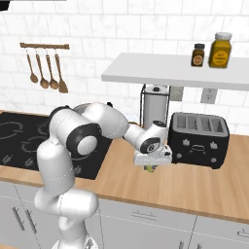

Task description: Put the sweet potato and lemon wedge in the pot. Retrieve the spatula and lightly stir the vegetables in the pot.

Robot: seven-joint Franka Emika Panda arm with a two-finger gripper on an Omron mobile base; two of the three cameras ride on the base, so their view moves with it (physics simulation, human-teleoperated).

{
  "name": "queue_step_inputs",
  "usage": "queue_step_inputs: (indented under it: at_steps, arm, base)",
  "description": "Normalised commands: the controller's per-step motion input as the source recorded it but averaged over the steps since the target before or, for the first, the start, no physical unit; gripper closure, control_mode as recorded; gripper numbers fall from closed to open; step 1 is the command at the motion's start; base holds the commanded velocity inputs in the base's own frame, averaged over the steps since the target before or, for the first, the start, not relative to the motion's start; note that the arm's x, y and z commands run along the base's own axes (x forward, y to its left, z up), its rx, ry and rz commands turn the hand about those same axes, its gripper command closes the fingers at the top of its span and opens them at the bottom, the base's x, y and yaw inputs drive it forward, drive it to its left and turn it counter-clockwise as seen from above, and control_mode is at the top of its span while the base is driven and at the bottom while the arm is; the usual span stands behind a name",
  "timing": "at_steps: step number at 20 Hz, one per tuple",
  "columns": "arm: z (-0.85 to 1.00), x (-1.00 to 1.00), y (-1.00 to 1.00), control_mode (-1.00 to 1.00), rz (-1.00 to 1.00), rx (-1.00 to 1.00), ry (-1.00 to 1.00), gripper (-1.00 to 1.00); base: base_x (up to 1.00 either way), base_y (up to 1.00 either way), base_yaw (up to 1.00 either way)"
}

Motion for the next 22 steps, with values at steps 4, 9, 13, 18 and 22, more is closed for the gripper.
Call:
queue_step_inputs:
  at_steps: [4, 9, 13, 18, 22]
  arm:
    - [0.14, -0.73, 0.66, -1.00, 0.00, -0.02, -0.19, 1.00]
    - [0.93, -0.44, 1.00, -1.00, 0.00, -0.08, -0.28, 1.00]
    - [1.00, -0.27, 1.00, -1.00, 0.00, -0.11, -0.19, 1.00]
    - [1.00, -0.22, 1.00, -1.00, 0.00, -0.12, -0.11, 1.00]
    - [0.98, -0.05, 1.00, -1.00, 0.00, -0.15, -0.16, 1.00]
  base:
    - [0.00, 0.00, 0.00]
    - [0.00, 0.00, 0.00]
    - [0.00, 0.00, 0.00]
    - [0.00, 0.00, 0.00]
    - [0.00, 0.00, 0.00]
